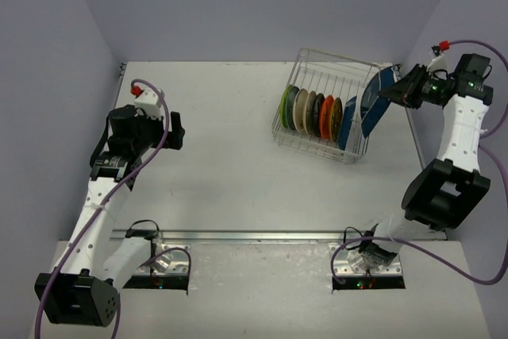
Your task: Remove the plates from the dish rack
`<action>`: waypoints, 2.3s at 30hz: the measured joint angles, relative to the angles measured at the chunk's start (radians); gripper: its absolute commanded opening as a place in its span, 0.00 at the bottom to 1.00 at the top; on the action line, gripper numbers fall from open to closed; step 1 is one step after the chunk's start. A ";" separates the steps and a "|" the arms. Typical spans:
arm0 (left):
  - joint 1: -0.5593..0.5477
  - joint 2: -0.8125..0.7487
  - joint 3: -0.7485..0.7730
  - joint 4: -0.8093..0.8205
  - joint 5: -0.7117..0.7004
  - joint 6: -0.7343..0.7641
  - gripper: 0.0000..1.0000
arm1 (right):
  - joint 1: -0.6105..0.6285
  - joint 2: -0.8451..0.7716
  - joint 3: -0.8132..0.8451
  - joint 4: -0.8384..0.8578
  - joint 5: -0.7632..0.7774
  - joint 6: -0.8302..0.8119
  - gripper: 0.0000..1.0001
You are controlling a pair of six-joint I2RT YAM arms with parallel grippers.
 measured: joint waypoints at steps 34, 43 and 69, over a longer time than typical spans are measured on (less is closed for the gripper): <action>-0.127 0.151 0.388 -0.342 0.548 -0.004 0.88 | 1.272 -0.703 -1.018 0.494 0.704 -1.878 0.00; -0.294 0.225 0.368 -0.404 0.433 0.026 0.74 | 1.377 -0.687 -1.042 0.705 0.743 -2.060 0.00; -0.258 0.314 0.279 -0.333 0.494 -0.090 0.00 | 1.477 -0.592 -1.042 0.926 0.852 -2.025 0.01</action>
